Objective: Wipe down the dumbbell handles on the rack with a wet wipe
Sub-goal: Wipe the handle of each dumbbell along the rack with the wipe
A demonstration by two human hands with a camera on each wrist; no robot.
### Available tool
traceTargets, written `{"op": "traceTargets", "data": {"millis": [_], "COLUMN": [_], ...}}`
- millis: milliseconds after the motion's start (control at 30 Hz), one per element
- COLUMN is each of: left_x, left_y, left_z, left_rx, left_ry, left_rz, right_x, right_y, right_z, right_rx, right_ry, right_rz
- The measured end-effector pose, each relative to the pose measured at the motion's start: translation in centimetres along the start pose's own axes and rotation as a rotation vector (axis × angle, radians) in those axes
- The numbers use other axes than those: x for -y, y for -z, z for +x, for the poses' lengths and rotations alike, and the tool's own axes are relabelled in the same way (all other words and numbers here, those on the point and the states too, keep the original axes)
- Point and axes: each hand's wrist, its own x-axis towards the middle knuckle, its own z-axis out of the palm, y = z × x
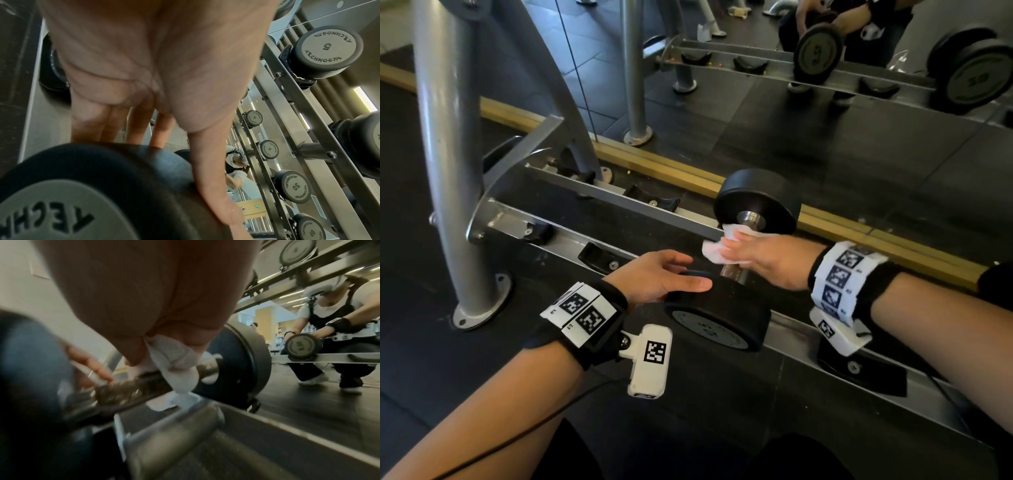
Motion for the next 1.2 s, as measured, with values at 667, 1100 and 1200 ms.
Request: {"op": "traceTargets", "data": {"millis": [667,1100,1200], "left_x": [1.9,2.8,2.9], "left_y": [-1.5,-1.4,-1.4], "left_z": [-1.4,-0.6,-0.6], "left_rx": [-0.052,-0.041,-0.035], "left_ry": [-0.142,-0.141,-0.141], "left_rz": [0.057,-0.010,-0.015], "right_x": [-0.1,0.5,0.3], "right_y": [-1.3,0.7,-2.0], "right_z": [-1.6,-1.1,-1.1], "right_rx": [0.092,-0.177,0.057], "right_ry": [0.126,0.222,0.038], "right_rz": [-0.358,-0.212,0.004]}}
